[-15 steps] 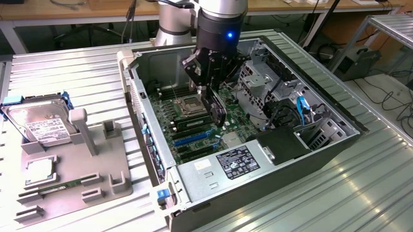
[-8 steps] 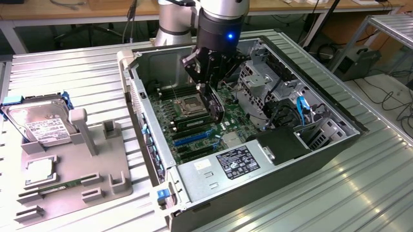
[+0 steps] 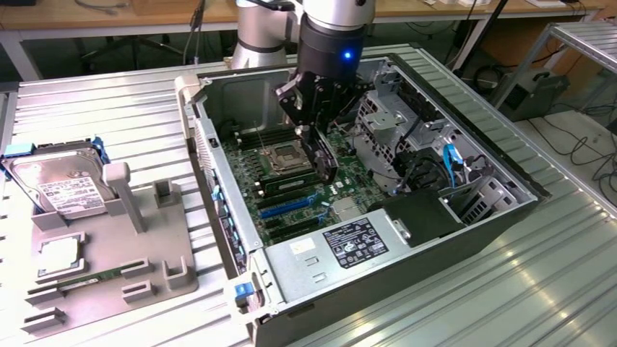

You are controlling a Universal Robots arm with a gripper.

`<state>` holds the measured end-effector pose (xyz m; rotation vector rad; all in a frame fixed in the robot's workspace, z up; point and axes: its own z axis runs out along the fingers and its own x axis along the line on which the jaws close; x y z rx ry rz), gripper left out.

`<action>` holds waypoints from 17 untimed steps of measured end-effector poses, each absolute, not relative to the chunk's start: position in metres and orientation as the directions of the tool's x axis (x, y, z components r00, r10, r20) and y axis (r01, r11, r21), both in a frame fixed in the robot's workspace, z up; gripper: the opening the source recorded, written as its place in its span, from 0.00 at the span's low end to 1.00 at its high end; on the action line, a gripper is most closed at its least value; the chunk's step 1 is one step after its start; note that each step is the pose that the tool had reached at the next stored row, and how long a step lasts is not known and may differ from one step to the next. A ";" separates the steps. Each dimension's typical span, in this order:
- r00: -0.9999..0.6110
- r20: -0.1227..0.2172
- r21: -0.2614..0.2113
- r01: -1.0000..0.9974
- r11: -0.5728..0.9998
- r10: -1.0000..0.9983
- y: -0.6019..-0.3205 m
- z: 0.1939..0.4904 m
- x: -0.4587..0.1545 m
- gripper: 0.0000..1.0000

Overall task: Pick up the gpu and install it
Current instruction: 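Pick up the gpu and move the gpu toward the slot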

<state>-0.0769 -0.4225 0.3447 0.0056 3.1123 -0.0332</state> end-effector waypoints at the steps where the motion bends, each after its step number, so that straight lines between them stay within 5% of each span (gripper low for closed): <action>1: -1.000 -0.029 -0.021 0.003 1.000 0.003 -0.422 0.344 -0.076 0.26; 17: -1.000 -0.029 -0.021 -0.003 1.000 -0.003 -0.423 0.342 -0.072 0.26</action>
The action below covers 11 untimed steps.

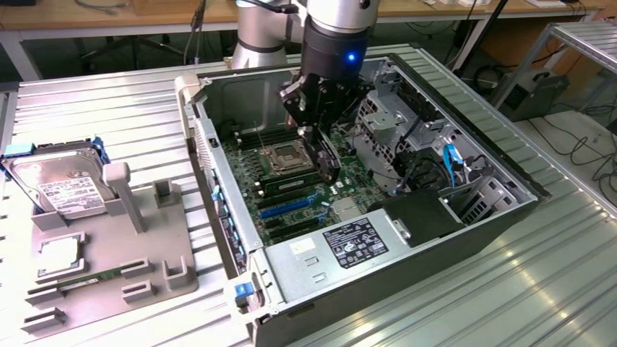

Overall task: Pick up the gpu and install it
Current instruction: 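Pick up the gpu and move the gpu toward the slot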

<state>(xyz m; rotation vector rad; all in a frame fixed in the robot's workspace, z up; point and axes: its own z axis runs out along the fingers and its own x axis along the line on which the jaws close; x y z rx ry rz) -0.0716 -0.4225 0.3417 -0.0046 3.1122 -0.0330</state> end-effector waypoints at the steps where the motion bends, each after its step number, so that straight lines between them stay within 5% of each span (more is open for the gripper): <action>1: -1.000 -0.029 -0.021 -0.003 1.000 -0.004 -0.422 0.342 -0.071 0.26; 11: -1.000 -0.029 -0.021 -0.007 1.000 -0.007 -0.422 0.339 -0.067 0.26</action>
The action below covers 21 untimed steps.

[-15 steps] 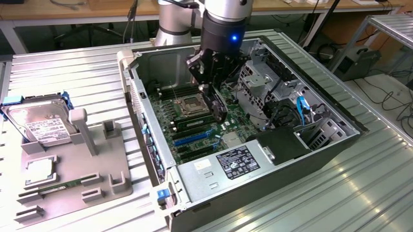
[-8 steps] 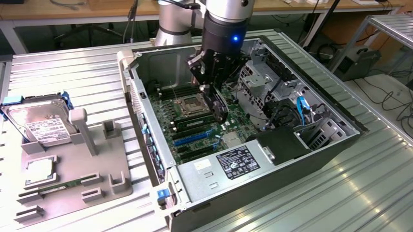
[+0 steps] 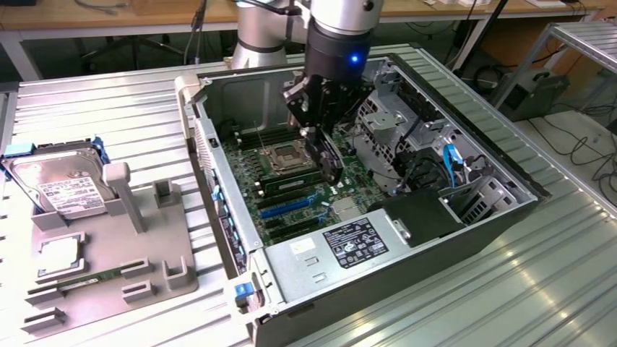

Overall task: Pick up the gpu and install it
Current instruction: 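Pick up the gpu and move the gpu toward the slot, then insert the gpu into the slot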

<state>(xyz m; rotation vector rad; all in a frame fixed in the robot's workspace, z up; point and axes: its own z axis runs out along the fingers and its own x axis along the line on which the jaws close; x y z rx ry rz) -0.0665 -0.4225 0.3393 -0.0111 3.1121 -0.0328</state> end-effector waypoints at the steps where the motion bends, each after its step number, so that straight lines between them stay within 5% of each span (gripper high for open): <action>1: -1.000 -0.029 -0.021 -0.007 1.000 -0.008 -0.423 0.339 -0.066 0.26; 21: -1.000 -0.029 -0.021 -0.010 1.000 -0.011 -0.422 0.338 -0.055 0.26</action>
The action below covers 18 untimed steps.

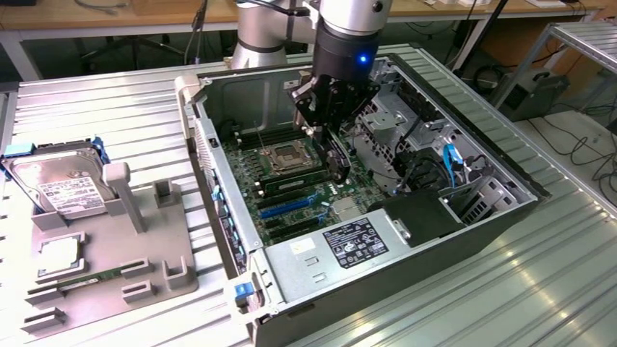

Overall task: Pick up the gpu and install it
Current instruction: 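Insert the gpu into the slot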

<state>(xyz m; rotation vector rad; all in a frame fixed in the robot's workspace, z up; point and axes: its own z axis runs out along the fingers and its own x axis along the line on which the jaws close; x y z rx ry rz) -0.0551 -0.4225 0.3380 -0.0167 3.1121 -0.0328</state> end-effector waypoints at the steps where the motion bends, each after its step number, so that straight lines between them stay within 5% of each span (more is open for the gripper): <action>1: -1.000 -0.029 -0.021 -0.010 1.000 -0.011 -0.422 0.338 -0.055 0.26; 7: -0.999 -0.029 -0.021 -0.028 0.999 -0.028 -0.422 0.338 -0.055 0.26; 18: -0.907 -0.029 -0.021 -0.421 0.907 -0.421 -0.422 0.338 -0.055 0.26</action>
